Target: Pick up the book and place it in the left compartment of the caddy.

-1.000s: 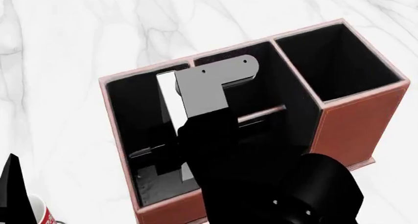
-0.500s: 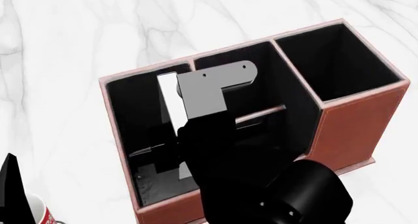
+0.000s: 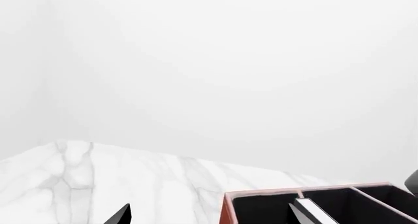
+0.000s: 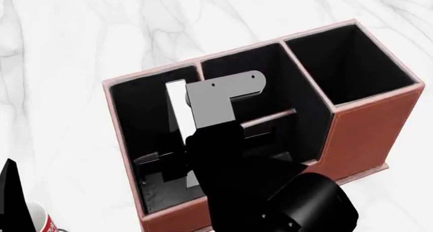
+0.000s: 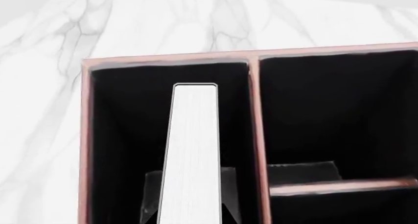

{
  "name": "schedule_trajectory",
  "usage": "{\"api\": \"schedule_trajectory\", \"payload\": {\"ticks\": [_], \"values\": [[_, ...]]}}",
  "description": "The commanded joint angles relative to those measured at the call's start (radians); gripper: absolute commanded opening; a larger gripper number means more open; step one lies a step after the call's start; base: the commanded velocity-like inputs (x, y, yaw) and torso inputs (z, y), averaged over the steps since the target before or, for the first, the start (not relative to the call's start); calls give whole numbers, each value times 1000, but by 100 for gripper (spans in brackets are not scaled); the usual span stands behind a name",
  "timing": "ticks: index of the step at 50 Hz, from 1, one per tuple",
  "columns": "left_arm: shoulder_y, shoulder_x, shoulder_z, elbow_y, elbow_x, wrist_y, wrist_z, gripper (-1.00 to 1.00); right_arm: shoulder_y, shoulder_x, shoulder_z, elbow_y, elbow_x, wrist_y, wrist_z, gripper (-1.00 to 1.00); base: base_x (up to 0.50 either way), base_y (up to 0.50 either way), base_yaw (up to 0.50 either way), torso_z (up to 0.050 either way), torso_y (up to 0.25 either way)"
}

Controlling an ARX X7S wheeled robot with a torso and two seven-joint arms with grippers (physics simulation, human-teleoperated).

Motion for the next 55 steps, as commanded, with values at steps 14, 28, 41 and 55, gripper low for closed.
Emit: {"api": "schedule_trajectory", "payload": {"ticks": [14, 28, 41, 55], "values": [[-4, -4, 4, -6, -2, 5, -5, 100, -3, -7, -14, 49, -67, -58, -52, -100, 0, 0, 0, 1, 1], [-5, -9, 2, -5, -8, 6, -8, 100, -14, -17, -34, 98, -98, -110, -90, -100, 0, 0, 0, 0, 1], [0, -13, -1, -4, -11, 9, -13, 100, -23, -23, -53, 134, -120, -141, -111, -100, 0, 0, 0, 0, 2], [1, -19, -7, -3, -18, 12, -17, 100, -15, -47, -77, 196, -144, -173, -142, -100, 0, 0, 0, 1, 1]]}}
